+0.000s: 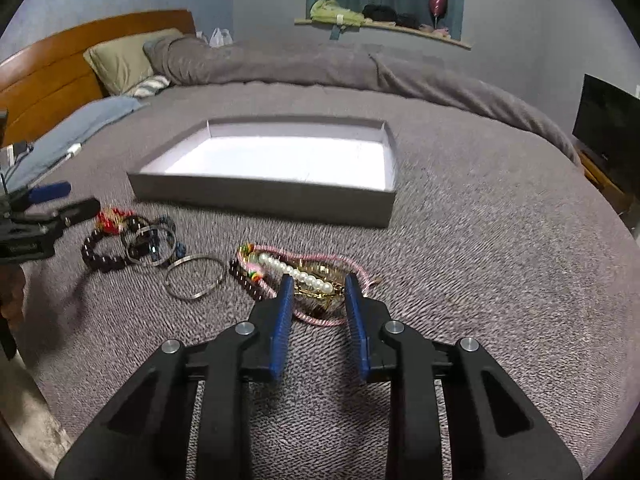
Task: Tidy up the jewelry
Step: 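Close the right gripper on the pearl hair clip and gold brooch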
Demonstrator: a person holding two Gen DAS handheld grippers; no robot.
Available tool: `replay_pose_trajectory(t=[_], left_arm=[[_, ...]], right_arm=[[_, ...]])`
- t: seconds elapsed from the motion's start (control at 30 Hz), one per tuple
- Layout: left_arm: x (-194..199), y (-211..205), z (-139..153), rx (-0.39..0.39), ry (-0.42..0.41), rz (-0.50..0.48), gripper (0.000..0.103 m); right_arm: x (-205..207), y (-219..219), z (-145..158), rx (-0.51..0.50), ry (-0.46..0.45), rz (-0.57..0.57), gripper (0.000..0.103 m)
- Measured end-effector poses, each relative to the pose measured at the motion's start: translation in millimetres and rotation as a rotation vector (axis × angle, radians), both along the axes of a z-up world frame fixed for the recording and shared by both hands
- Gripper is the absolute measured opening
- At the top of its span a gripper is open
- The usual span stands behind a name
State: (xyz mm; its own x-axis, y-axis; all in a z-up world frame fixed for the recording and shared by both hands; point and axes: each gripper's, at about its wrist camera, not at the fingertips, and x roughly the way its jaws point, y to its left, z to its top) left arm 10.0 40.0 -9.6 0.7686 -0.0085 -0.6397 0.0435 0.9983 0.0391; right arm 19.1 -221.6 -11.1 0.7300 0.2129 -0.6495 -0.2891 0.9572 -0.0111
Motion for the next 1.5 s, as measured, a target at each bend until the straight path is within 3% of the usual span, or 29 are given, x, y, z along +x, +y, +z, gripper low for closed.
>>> replay_pose_trajectory(t=[0.27, 0.57, 0.8, 0.97, 1.17, 1.3, 1.37, 1.43, 1.5], left_arm=[[0, 1, 1, -0.003, -0.001, 0.002, 0.099], [0, 2, 2, -0.006, -0.002, 0.005, 0.099], [0, 3, 2, -0.008, -0.003, 0.002, 0.099], [-3, -18, 7, -0.080, 0.003, -0.103, 0.099], [5, -85, 7, -0.107, 0.079, -0.287, 0.096], [7, -118, 3, -0.103, 0.091, -0.347, 0.095], [10, -137, 2, -0.117, 0.101, -0.386, 0.092], [14, -151, 3, -0.130, 0.106, -0.422, 0.080], [17, -165, 2, -0.125, 0.111, -0.441, 0.080]], right_arm=[[-10, -1, 6, 0.026, 0.009, 0.039, 0.026], [-17, -32, 32, 0.148, -0.081, -0.050, 0.026], [-17, -49, 42, 0.154, -0.128, -0.125, 0.026], [-9, -55, 38, 0.157, -0.106, -0.148, 0.026], [-8, -58, 37, 0.162, -0.102, -0.141, 0.026], [-8, -66, 36, 0.173, -0.097, -0.146, 0.026], [-7, -72, 35, 0.173, -0.091, -0.150, 0.026], [-6, -75, 34, 0.170, -0.082, -0.152, 0.026], [-4, -80, 34, 0.177, -0.071, -0.154, 0.026]])
